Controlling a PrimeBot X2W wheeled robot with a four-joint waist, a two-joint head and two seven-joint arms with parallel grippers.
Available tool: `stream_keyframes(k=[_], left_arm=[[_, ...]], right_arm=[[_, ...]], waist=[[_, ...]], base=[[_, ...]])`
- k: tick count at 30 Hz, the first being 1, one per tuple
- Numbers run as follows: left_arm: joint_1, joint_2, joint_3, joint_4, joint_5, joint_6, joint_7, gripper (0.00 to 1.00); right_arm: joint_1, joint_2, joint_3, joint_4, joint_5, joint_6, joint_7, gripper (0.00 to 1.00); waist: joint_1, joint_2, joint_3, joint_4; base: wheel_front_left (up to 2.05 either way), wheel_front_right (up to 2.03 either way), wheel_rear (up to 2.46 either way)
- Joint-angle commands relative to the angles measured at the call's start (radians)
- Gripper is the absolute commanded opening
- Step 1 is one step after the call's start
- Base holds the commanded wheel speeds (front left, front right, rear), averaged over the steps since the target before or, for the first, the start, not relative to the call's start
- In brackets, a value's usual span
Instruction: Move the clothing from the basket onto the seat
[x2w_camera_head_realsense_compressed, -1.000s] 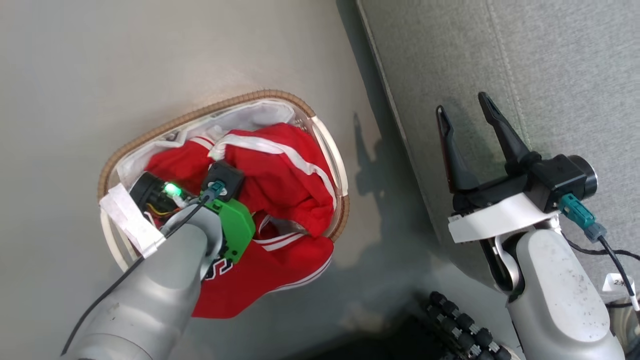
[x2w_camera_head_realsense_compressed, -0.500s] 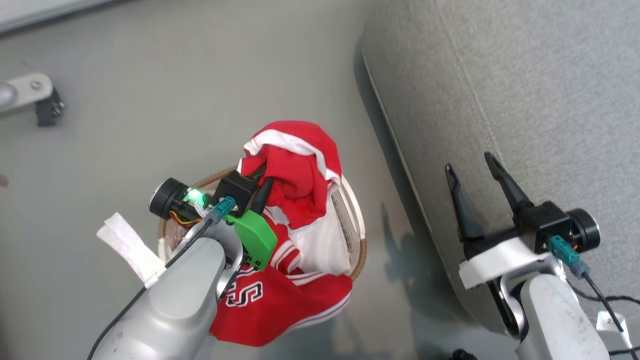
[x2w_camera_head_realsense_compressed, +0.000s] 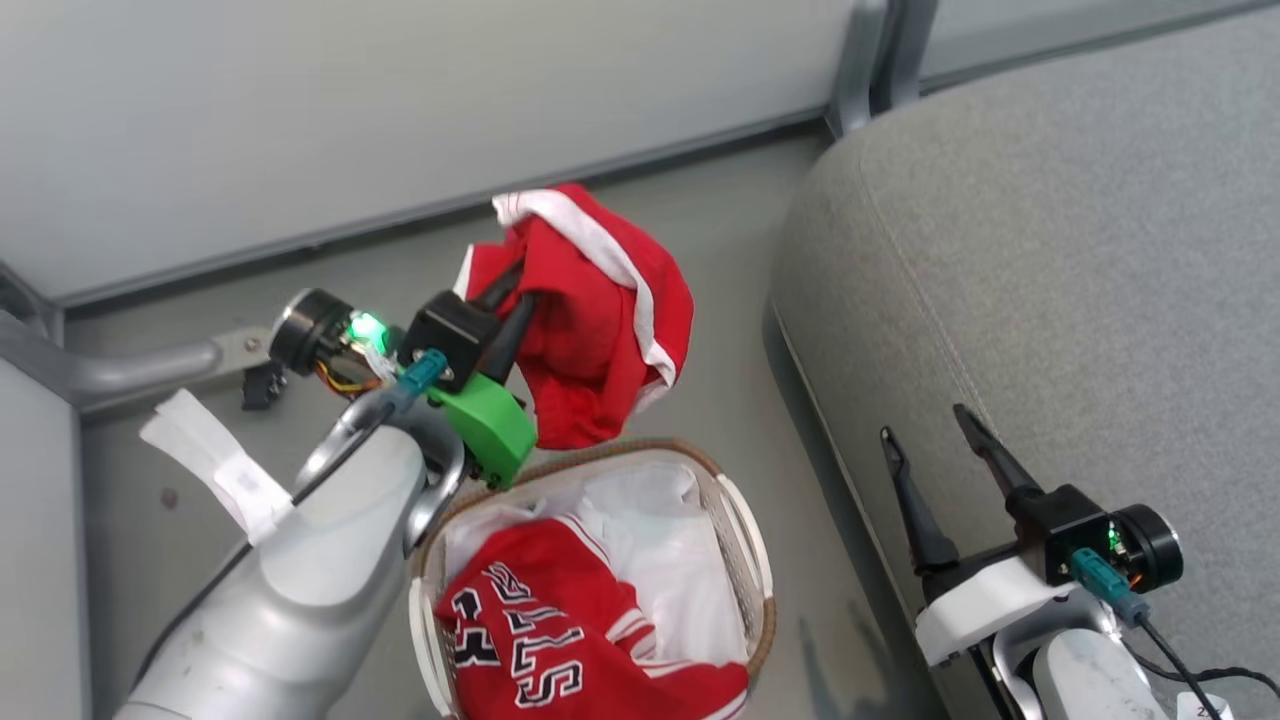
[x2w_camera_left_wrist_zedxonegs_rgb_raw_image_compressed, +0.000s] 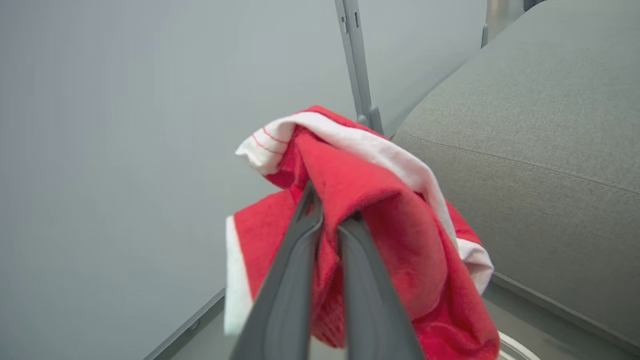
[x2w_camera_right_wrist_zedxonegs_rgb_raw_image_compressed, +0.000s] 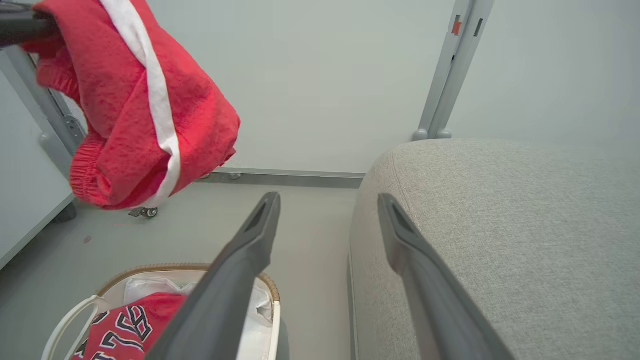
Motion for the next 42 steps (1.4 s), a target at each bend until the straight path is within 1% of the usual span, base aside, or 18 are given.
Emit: stream_keyframes(k=[1, 7, 12, 18, 25, 29, 34, 37, 42], left_arm=[[-0.017, 0.015, -0.004, -0.011, 0.005, -0.002, 0.010, 0.00], [-0.082, 0.039, -0.018, -0.058, -0.014, -0.007, 0.051, 0.00], [-0.124, 0.038, -0.037, -0.087, -0.026, -0.007, 0.078, 0.00], [-0.171, 0.015, -0.080, -0.117, -0.017, -0.008, 0.101, 0.00], [-0.189, -0.013, -0.117, -0.141, -0.039, -0.009, 0.112, 0.00], [-0.181, -0.020, -0.134, -0.157, -0.043, -0.009, 0.109, 0.00], [-0.156, -0.022, -0.153, -0.189, -0.050, -0.009, 0.103, 0.00], [-0.147, -0.023, -0.159, -0.207, -0.060, -0.009, 0.100, 0.00], [-0.136, -0.028, -0.176, -0.235, -0.069, -0.008, 0.095, 0.00]], right_arm=[[0.019, -0.004, 0.008, 0.004, -0.005, 0.000, -0.005, 1.00], [-0.006, -0.004, 0.061, 0.008, 0.011, 0.000, -0.005, 1.00], [-0.070, -0.004, 0.123, 0.019, 0.046, 0.000, -0.005, 1.00], [-0.155, -0.004, 0.193, 0.038, 0.089, 0.000, -0.005, 1.00], [-0.217, -0.004, 0.248, 0.054, 0.132, 0.000, -0.005, 1.00], [-0.233, -0.004, 0.242, 0.066, 0.133, 0.000, -0.005, 1.00], [-0.260, -0.004, 0.209, 0.103, 0.103, 0.000, -0.005, 1.00], [-0.277, -0.004, 0.187, 0.146, 0.091, 0.000, -0.005, 1.00], [-0.318, -0.004, 0.180, 0.226, 0.115, 0.000, -0.005, 1.00]], waist=[[0.0001, 0.0000, -0.130, 0.048], [0.0001, 0.0000, -0.172, 0.057], [0.0001, 0.0000, -0.185, 0.065], [0.0001, 0.0000, -0.191, 0.094], [0.0001, 0.0000, -0.201, 0.133], [0.0001, 0.0000, -0.206, 0.152], [0.0001, 0.0000, -0.207, 0.175], [0.0001, 0.0000, -0.208, 0.186], [0.0001, 0.0000, -0.210, 0.200]], base=[[0.00, 0.00, 0.00], [0.00, 0.00, 0.00], [0.00, 0.00, 0.00], [0.00, 0.00, 0.00], [0.00, 0.00, 0.00], [0.00, 0.00, 0.00], [0.00, 0.00, 0.00], [0.00, 0.00, 0.00], [0.00, 0.00, 0.00]])
